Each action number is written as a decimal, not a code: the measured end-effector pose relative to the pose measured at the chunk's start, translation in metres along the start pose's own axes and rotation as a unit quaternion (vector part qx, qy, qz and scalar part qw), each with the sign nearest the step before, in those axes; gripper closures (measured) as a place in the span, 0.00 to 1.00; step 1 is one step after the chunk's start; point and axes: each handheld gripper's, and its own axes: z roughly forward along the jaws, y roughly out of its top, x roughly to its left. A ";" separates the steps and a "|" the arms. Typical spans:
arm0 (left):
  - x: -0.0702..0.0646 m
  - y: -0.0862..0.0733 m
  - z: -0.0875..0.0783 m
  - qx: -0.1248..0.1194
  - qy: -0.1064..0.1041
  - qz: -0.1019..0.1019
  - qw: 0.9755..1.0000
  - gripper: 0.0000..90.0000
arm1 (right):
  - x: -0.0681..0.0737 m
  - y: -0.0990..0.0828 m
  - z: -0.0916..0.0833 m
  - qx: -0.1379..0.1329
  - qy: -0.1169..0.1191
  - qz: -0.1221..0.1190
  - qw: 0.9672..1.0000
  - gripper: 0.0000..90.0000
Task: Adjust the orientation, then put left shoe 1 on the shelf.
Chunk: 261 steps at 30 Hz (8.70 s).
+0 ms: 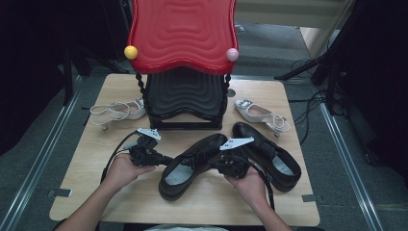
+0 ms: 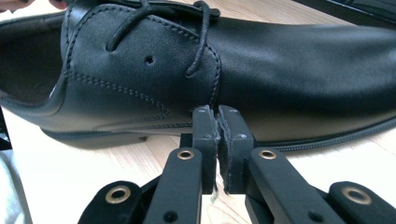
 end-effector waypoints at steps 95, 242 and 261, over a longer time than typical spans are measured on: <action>-0.032 0.013 -0.024 -0.081 0.020 0.027 0.996 0.55 | 0.028 -0.005 -0.056 0.001 0.032 0.032 0.999 0.61; -0.022 0.253 -0.150 -0.128 0.110 0.079 0.982 1.00 | 0.027 0.162 -0.025 0.018 0.027 -0.060 0.998 0.93; -0.021 0.252 -0.151 -0.130 0.106 0.068 0.984 1.00 | 0.025 0.197 0.030 -0.027 -0.072 -0.098 0.992 0.94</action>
